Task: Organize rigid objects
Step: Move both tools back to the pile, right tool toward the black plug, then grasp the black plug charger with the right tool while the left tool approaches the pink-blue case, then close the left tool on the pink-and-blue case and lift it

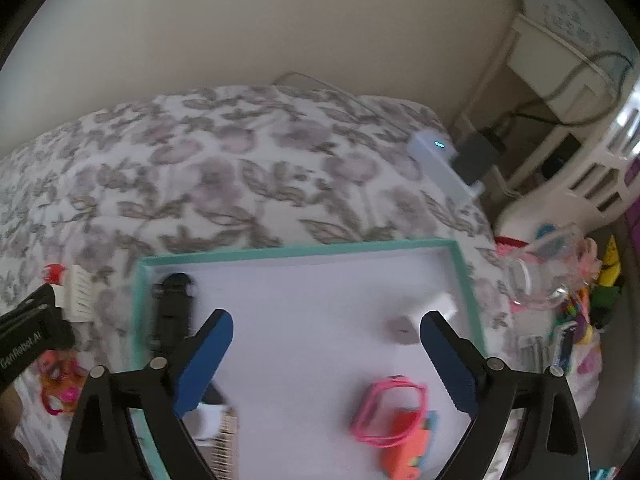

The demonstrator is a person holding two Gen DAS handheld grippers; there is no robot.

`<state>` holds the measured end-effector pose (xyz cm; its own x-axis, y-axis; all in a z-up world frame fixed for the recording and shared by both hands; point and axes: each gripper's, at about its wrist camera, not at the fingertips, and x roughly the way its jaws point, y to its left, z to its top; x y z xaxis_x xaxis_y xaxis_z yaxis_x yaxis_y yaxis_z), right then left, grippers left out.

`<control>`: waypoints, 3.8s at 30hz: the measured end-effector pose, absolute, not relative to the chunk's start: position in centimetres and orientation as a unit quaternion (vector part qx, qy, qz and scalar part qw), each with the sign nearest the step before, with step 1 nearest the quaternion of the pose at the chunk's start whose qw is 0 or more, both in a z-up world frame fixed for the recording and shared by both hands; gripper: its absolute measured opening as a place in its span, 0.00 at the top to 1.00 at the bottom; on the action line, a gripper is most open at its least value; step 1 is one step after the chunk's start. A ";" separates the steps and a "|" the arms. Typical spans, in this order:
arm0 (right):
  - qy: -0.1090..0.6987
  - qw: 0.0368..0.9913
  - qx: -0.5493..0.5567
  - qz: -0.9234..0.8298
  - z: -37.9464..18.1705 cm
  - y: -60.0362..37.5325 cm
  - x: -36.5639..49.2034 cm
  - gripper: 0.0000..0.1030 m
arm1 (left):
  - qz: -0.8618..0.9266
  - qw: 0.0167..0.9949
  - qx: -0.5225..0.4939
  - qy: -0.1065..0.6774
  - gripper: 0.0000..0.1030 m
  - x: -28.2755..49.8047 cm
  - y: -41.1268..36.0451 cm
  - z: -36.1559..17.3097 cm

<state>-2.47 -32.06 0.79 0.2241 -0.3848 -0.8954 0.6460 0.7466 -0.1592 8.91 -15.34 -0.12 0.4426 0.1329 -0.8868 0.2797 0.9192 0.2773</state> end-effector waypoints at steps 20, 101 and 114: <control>0.533 0.826 0.107 -0.148 -1.1 -19.0 5.6 0.06 | 0.043 0.826 0.115 0.550 0.04 13.6 -2.8 0.0; 0.560 0.800 0.196 -0.094 -6.8 -20.2 5.5 0.69 | -0.060 0.748 0.085 0.655 0.27 14.3 -10.2 -9.6; 0.557 0.802 0.194 -0.094 -6.8 -20.0 5.4 0.69 | -0.078 0.754 0.091 0.646 0.57 13.2 -12.0 -7.7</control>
<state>5.39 -20.03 -6.84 0.3610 0.0662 -0.9302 0.3663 0.9073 0.2067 13.25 -11.98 -7.70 0.1533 -0.0006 -0.9882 0.2353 0.9712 0.0359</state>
